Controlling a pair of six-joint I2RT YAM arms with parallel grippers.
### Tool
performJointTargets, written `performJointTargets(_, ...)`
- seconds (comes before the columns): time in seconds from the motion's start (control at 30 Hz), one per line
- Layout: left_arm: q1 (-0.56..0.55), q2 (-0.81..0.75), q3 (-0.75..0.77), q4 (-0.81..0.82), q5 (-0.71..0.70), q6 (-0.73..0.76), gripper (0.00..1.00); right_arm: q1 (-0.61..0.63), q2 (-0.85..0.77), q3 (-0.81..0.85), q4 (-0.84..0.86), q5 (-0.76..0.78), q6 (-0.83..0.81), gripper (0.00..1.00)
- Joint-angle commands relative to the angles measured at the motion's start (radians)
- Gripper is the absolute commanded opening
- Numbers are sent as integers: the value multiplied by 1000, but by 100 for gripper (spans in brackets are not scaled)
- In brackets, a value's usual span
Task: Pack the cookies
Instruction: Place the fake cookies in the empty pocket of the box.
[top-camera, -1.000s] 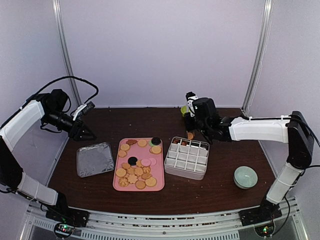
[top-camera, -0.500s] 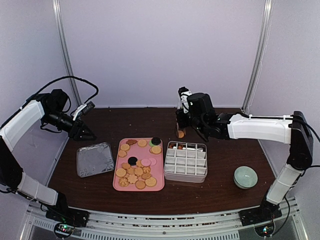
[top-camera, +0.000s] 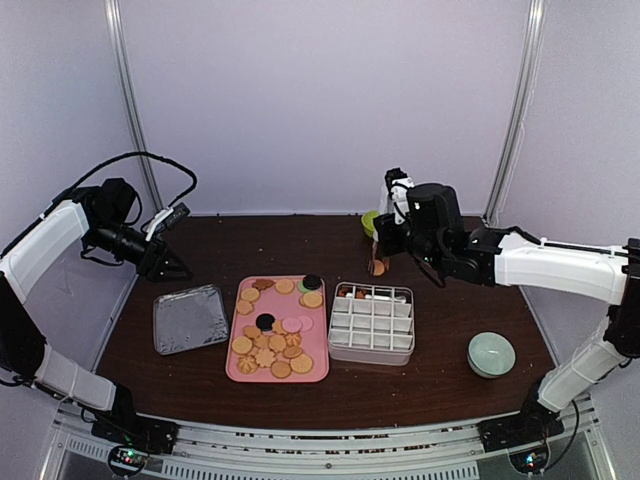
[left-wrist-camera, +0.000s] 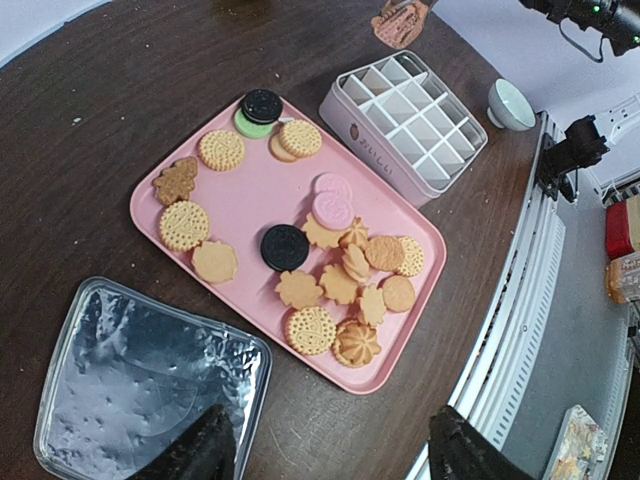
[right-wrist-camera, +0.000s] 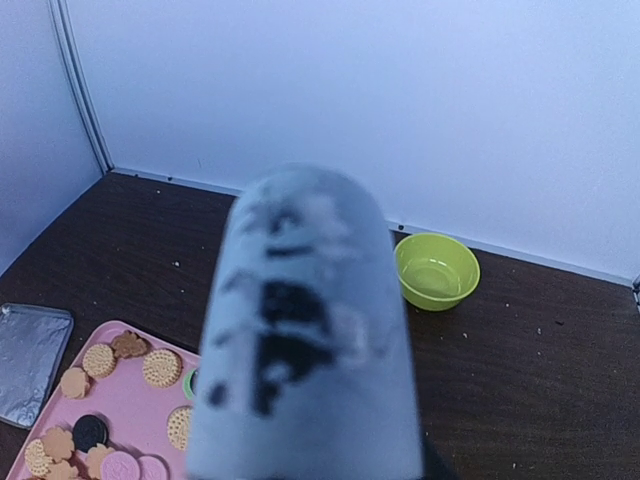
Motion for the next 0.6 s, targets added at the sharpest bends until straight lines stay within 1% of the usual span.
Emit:
performJointTargets(0.0,9,-8,14,-4,27,15,69,6,-36,-77,7,17,58,29)
performJointTargets(0.3,10,-7,20,-4,27,12,69,12,-45,-110,6,10,77,30)
performJointTargets(0.4,9,-8,19,-4,27,9,69,13,-45,-114,4,8,79,32)
performJointTargets(0.43,9,-8,19,-4,26,9,69,12,-45,-115,2,7,81,33)
performJointTargets(0.47,9,-10,16,-4,27,10,69,12,-50,-120,1,5,81,38)
performJointTargets(0.57,10,-11,16,-3,30,9,69,12,-57,-126,1,3,81,44)
